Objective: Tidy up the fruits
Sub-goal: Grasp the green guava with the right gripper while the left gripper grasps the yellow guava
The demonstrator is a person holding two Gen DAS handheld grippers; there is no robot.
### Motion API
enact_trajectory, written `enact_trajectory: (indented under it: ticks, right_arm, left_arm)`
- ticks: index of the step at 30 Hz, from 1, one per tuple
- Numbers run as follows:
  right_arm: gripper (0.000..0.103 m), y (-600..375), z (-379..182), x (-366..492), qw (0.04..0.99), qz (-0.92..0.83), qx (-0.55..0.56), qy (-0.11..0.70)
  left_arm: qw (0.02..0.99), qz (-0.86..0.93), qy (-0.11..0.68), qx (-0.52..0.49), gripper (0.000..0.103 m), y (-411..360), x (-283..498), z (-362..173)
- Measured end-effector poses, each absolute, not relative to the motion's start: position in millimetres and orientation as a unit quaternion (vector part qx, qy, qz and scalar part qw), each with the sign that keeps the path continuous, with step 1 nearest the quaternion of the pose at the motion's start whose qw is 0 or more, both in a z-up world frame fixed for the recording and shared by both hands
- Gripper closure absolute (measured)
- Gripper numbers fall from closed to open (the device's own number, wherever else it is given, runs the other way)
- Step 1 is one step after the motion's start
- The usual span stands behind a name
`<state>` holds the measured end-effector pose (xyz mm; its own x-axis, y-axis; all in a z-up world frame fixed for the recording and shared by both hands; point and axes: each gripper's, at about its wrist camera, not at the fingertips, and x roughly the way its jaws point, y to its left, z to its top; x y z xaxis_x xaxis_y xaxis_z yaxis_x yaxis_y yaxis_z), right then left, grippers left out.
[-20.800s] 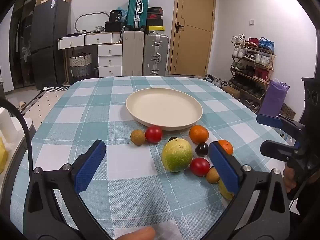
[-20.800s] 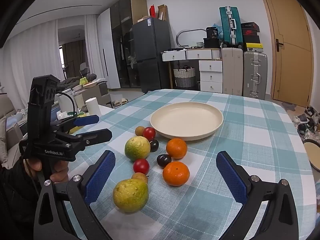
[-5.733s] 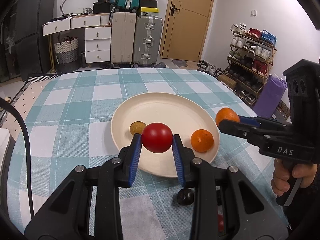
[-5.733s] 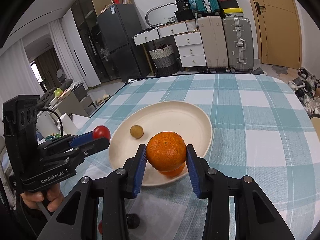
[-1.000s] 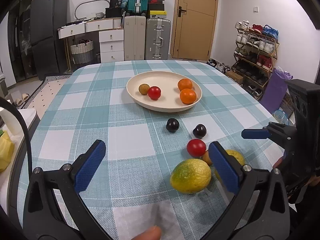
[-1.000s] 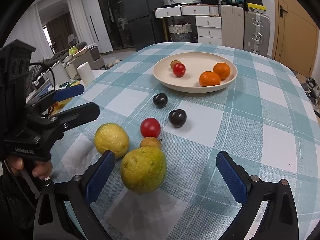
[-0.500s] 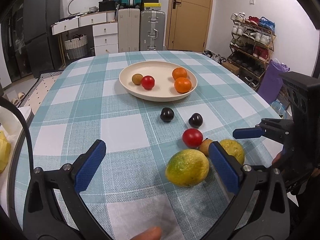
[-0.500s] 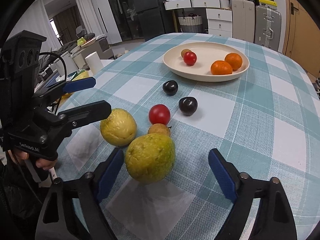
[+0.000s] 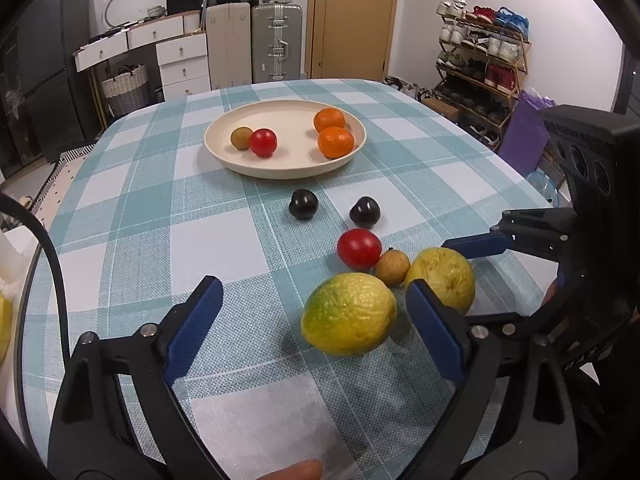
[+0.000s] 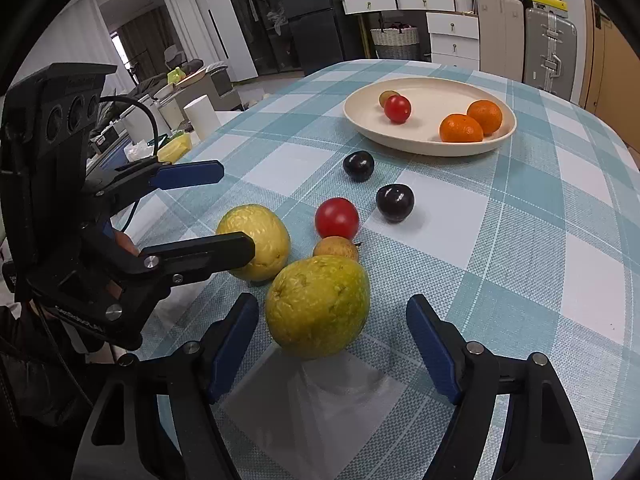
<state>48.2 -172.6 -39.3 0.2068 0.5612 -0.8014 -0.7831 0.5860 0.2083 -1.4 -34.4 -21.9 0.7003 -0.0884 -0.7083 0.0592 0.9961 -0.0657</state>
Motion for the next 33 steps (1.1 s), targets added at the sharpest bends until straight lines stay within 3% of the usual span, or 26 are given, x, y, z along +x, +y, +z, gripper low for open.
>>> enact_trajectory:
  ticks: [12,17,24,33]
  right_arm:
    - [0.036,-175,-42,49,0.762,0.446,-0.125,0.454]
    - [0.052,-172,-42,47,0.76,0.455,-0.123,0.447]
    - [0.053,-172,-39,44,0.766,0.455,-0.126,0.435]
    - [0.053,-183,-29,52,0.783,0.444,-0.106,0.422]
  left_arm:
    - [0.915,-0.049,0.399,-0.019,0.018,-36,2,-30]
    - [0.916,-0.047,0.397,-0.023,0.019,-33,3,-29]
    - [0.914,-0.055,0.402,-0.019,0.02,-36,3,-30]
    - [0.908,-0.08,0.41,-0.018,0.036,-43,4,-36]
